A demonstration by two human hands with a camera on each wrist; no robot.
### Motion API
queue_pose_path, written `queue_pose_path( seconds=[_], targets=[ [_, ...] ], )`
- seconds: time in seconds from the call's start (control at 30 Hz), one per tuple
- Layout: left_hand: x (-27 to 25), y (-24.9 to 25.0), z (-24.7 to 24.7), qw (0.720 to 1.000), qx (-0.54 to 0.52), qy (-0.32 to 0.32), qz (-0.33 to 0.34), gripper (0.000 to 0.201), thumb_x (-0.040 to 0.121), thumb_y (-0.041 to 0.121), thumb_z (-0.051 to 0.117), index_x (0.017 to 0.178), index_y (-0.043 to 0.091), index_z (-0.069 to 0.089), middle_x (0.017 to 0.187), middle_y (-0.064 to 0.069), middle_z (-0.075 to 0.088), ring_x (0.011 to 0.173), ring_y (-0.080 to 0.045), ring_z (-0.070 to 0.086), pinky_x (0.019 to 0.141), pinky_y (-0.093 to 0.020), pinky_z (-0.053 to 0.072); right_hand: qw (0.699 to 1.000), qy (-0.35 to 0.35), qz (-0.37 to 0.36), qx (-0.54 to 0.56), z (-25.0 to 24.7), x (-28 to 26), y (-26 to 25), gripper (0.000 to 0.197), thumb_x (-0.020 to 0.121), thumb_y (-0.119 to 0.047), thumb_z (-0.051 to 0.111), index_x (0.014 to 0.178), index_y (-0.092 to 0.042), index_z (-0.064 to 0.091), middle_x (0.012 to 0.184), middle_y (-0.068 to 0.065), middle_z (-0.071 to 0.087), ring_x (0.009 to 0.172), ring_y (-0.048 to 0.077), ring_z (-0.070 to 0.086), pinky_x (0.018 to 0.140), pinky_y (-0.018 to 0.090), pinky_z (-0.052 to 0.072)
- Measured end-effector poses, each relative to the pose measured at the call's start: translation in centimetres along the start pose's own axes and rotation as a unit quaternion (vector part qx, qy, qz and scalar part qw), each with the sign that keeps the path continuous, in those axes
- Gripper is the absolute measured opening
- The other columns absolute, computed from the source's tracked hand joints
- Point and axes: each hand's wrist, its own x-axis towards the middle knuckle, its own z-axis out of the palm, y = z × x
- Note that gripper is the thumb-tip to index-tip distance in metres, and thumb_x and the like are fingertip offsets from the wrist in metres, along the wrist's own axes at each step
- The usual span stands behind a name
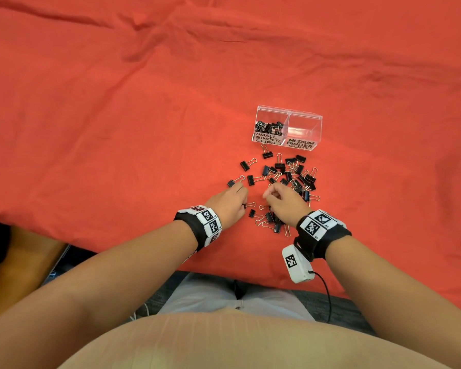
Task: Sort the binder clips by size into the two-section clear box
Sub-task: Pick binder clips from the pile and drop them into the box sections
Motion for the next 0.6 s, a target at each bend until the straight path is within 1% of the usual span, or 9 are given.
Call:
queue_pose_path(
  seconds=[0.1, 0.17, 0.2, 0.23, 0.33, 0.4, 0.5, 0.53, 0.6],
  targets=[
    [0.1, -0.2, 0.2, 1.000, -0.005, -0.004, 0.002, 0.022, 0.088, 0.014, 0.049, 0.110, 0.008, 0.052, 0.116, -0.008, 0.049, 0.100, -0.030, 0.056, 0.074, -0.041, 0.048, 1.000, -0.018, -0.003, -0.025, 0.5, -0.2, 0.0, 0.011, 0.082, -0.022, 0.058, 0.083, -0.011, 0.058, 0.072, -0.003, 0.053, 0.064, 0.014, 0.050, 0.062, 0.029, 0.043],
    [0.3, -0.3, 0.2, 1.000, 0.008, -0.018, 0.002, 0.030, 0.089, 0.019, 0.049, 0.117, 0.008, 0.050, 0.121, -0.009, 0.046, 0.106, -0.029, 0.055, 0.077, -0.044, 0.050, 0.997, -0.032, -0.014, -0.070, 1.2, -0.3, 0.0, 0.015, 0.079, -0.024, 0.065, 0.080, -0.013, 0.055, 0.072, -0.004, 0.051, 0.064, 0.013, 0.048, 0.058, 0.026, 0.040],
    [0.4, -0.3, 0.2, 0.999, 0.019, -0.026, 0.002, 0.033, 0.090, 0.022, 0.050, 0.120, 0.008, 0.049, 0.122, -0.009, 0.044, 0.108, -0.029, 0.054, 0.078, -0.044, 0.050, 0.993, -0.037, -0.028, -0.105, 1.5, -0.3, 0.0, 0.018, 0.079, -0.027, 0.067, 0.082, -0.015, 0.053, 0.076, -0.005, 0.050, 0.067, 0.014, 0.048, 0.058, 0.026, 0.037],
    [0.4, -0.4, 0.2, 0.999, 0.028, -0.034, 0.003, 0.035, 0.090, 0.024, 0.051, 0.121, 0.008, 0.049, 0.123, -0.009, 0.043, 0.109, -0.028, 0.054, 0.078, -0.044, 0.051, 0.988, -0.041, -0.042, -0.143, 1.8, -0.3, 0.1, 0.021, 0.080, -0.030, 0.067, 0.086, -0.017, 0.052, 0.083, -0.004, 0.050, 0.073, 0.014, 0.048, 0.062, 0.026, 0.036],
    [0.7, -0.4, 0.1, 0.998, 0.047, -0.043, 0.007, 0.032, 0.091, 0.024, 0.053, 0.116, 0.006, 0.051, 0.122, -0.010, 0.041, 0.108, -0.029, 0.053, 0.076, -0.043, 0.051, 0.973, -0.044, -0.065, -0.216, 2.5, -0.2, 0.2, 0.033, 0.081, -0.035, 0.066, 0.103, -0.015, 0.053, 0.104, 0.001, 0.053, 0.095, 0.019, 0.052, 0.076, 0.030, 0.042],
    [0.9, -0.4, 0.0, 0.997, 0.056, -0.044, 0.007, 0.029, 0.092, 0.022, 0.052, 0.114, 0.004, 0.052, 0.125, -0.012, 0.040, 0.108, -0.030, 0.053, 0.076, -0.043, 0.050, 0.970, -0.037, -0.069, -0.232, 2.8, -0.3, 0.2, 0.032, 0.082, -0.033, 0.064, 0.105, -0.013, 0.054, 0.109, 0.004, 0.056, 0.102, 0.022, 0.054, 0.080, 0.033, 0.044],
    [1.3, -0.3, -0.2, 0.997, 0.058, -0.053, 0.006, 0.029, 0.092, 0.020, 0.051, 0.115, 0.003, 0.052, 0.132, -0.013, 0.038, 0.112, -0.031, 0.051, 0.079, -0.042, 0.049, 0.971, -0.038, -0.078, -0.224, 2.8, -0.2, 0.3, 0.026, 0.083, -0.029, 0.061, 0.102, -0.012, 0.054, 0.107, 0.005, 0.056, 0.098, 0.022, 0.055, 0.076, 0.032, 0.044],
    [1.4, -0.3, -0.2, 0.997, 0.056, -0.055, 0.004, 0.030, 0.092, 0.021, 0.052, 0.116, 0.003, 0.052, 0.133, -0.013, 0.037, 0.114, -0.031, 0.051, 0.081, -0.042, 0.049, 0.975, -0.031, -0.073, -0.207, 2.6, -0.2, 0.3, 0.025, 0.083, -0.029, 0.061, 0.101, -0.012, 0.055, 0.103, 0.003, 0.056, 0.092, 0.021, 0.054, 0.072, 0.029, 0.042],
    [1.6, -0.4, -0.3, 0.998, 0.044, -0.054, -0.002, 0.031, 0.091, 0.022, 0.052, 0.115, 0.003, 0.053, 0.135, -0.013, 0.038, 0.115, -0.031, 0.051, 0.084, -0.042, 0.049, 0.989, 0.005, -0.050, -0.140, 1.6, 0.1, -0.2, 0.022, 0.081, -0.028, 0.063, 0.095, -0.013, 0.055, 0.087, -0.003, 0.052, 0.077, 0.017, 0.051, 0.062, 0.026, 0.037]
  ],
)
